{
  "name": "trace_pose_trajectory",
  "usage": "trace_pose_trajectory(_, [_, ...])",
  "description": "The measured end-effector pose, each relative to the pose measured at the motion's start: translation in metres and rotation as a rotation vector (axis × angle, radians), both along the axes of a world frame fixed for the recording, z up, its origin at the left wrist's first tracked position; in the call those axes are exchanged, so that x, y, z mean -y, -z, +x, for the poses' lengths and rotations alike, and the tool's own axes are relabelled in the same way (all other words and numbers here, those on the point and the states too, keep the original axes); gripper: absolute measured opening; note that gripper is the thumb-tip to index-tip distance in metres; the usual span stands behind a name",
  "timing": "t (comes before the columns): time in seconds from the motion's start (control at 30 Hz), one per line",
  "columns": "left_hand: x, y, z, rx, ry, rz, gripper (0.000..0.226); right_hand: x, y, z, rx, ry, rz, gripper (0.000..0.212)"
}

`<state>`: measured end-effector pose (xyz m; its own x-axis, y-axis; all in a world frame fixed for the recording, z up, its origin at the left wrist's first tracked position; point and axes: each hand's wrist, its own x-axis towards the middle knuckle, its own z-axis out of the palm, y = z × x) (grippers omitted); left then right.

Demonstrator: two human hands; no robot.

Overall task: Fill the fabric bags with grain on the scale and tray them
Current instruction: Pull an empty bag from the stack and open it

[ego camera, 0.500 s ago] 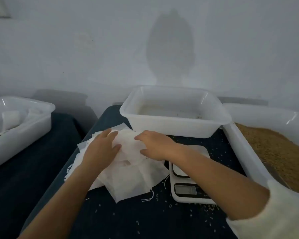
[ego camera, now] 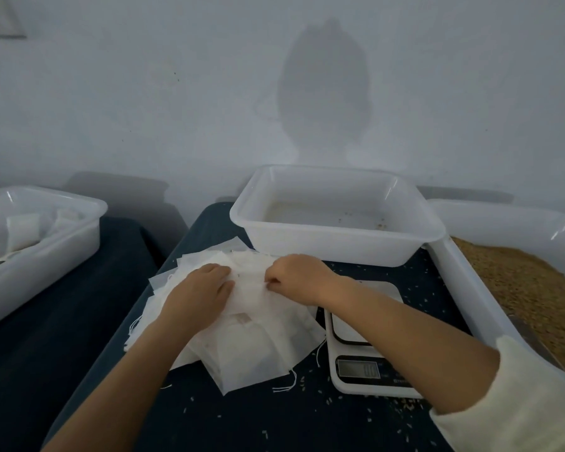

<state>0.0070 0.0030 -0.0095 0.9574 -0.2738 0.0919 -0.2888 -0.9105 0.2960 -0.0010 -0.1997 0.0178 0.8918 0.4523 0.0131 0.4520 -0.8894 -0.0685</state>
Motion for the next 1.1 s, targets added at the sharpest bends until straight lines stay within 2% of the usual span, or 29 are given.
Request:
trace_pose_trajectory(0.07, [0.0, -0.001, -0.002, 0.001, -0.022, -0.024, 0.04, 0.006, -0.009, -0.001, -0.045, 0.092, 0.191, 0.027])
trace_pose_trajectory(0.13, [0.002, -0.004, -0.008, 0.074, -0.046, -0.109, 0.042, 0.014, -0.024, -0.004, -0.153, 0.199, 0.495, 0.025])
trace_pose_trajectory(0.2, [0.008, -0.014, -0.019, 0.175, -0.011, -0.329, 0.05, 0.02, -0.041, -0.013, -0.337, 0.272, 0.804, 0.027])
trace_pose_trajectory(0.23, [0.013, -0.023, -0.027, 0.167, 0.048, -0.484, 0.056, 0.023, -0.05, -0.02, -0.419, 0.288, 0.912, 0.027])
trace_pose_trajectory(0.33, [0.032, -0.05, -0.049, -0.038, 0.199, -0.938, 0.059, 0.026, -0.062, -0.041, -0.523, 0.308, 1.132, 0.026])
trace_pose_trajectory(0.4, [0.044, -0.058, -0.055, -0.214, 0.142, -1.185, 0.055, 0.025, -0.062, -0.054, -0.566, 0.321, 1.214, 0.026])
trace_pose_trajectory(0.47, [0.055, -0.061, -0.061, -0.326, 0.054, -1.312, 0.038, 0.023, -0.057, -0.066, -0.591, 0.363, 1.247, 0.027])
trace_pose_trajectory(0.57, [0.063, -0.055, -0.069, -0.351, -0.038, -1.349, 0.021, 0.027, -0.052, -0.08, -0.605, 0.449, 1.376, 0.05])
trace_pose_trajectory(0.63, [0.065, -0.049, -0.073, -0.353, -0.063, -1.374, 0.015, 0.033, -0.051, -0.091, -0.594, 0.405, 1.361, 0.066])
trace_pose_trajectory(0.77, [0.07, -0.035, -0.075, -0.375, -0.169, -1.524, 0.01, 0.044, -0.043, -0.109, -0.745, 0.339, 1.325, 0.046])
trace_pose_trajectory(0.87, [0.075, -0.028, -0.074, -0.414, -0.249, -1.602, 0.014, 0.044, -0.031, -0.112, -0.745, 0.422, 1.534, 0.042])
trace_pose_trajectory(0.93, [0.078, -0.025, -0.073, -0.48, -0.247, -1.608, 0.019, 0.044, -0.028, -0.111, -0.684, 0.48, 1.592, 0.035])
trace_pose_trajectory(1.0, [0.079, -0.024, -0.076, -0.422, -0.238, -1.408, 0.025, 0.046, -0.027, -0.109, -0.623, 0.52, 1.58, 0.027])
trace_pose_trajectory(1.1, [0.075, -0.026, -0.087, 0.069, -0.07, -0.914, 0.042, 0.048, -0.028, -0.109, -0.588, 0.555, 1.534, 0.021])
